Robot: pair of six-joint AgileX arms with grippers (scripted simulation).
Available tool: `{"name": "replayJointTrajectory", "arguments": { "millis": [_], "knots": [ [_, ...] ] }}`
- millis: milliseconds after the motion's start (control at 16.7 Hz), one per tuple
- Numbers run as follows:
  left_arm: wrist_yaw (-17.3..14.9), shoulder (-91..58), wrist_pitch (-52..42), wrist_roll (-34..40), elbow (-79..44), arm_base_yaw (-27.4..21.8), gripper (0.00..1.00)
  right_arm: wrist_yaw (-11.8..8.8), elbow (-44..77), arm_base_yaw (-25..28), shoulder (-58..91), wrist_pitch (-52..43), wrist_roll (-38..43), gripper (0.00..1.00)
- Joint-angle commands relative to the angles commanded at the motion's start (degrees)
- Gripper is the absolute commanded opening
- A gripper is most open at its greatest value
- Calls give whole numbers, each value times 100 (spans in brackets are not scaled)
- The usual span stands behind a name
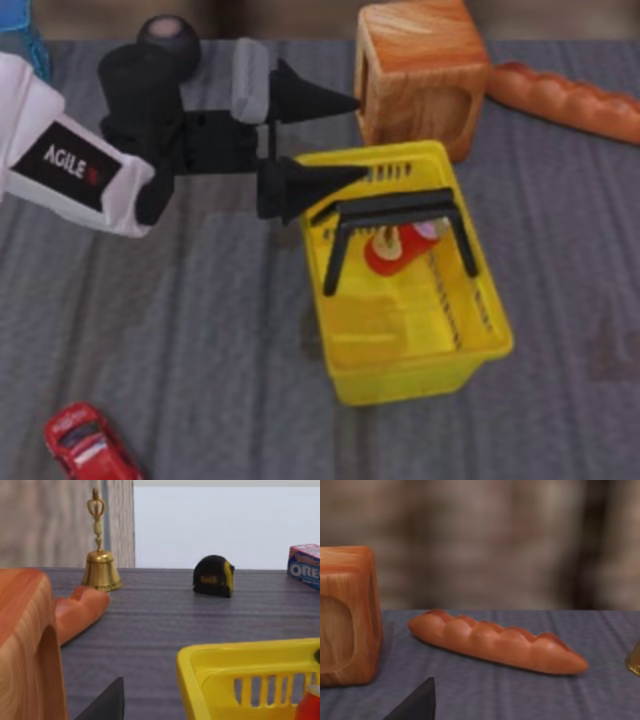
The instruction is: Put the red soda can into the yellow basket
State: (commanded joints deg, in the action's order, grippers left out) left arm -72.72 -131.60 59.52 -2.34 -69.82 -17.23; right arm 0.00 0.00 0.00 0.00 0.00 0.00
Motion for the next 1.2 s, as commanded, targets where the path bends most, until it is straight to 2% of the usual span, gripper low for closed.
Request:
{"name": "replayJointTrajectory", "arguments": {
  "millis": [300, 420, 540, 660, 840, 1200],
  "knots": [
    [49, 77, -40, 17, 12, -5, 100, -6, 56, 30, 57, -53, -37, 100],
    [236, 372, -186, 123, 117, 67, 100, -27, 336, 163, 340, -309, -216, 100],
    [565, 911, -438, 288, 311, 197, 100, -48, 861, 379, 871, -748, -519, 100],
    [1017, 1690, -782, 478, 595, 372, 100, -58, 1589, 638, 1612, -1309, -904, 100],
    [1873, 3263, -1428, 745, 1188, 677, 100, -48, 3082, 1110, 3136, -2378, -1634, 100],
    [3980, 7243, -3027, 954, 2952, 1269, 100, -3, 6638, 2173, 6799, -4814, -3308, 100]
  ]
}}
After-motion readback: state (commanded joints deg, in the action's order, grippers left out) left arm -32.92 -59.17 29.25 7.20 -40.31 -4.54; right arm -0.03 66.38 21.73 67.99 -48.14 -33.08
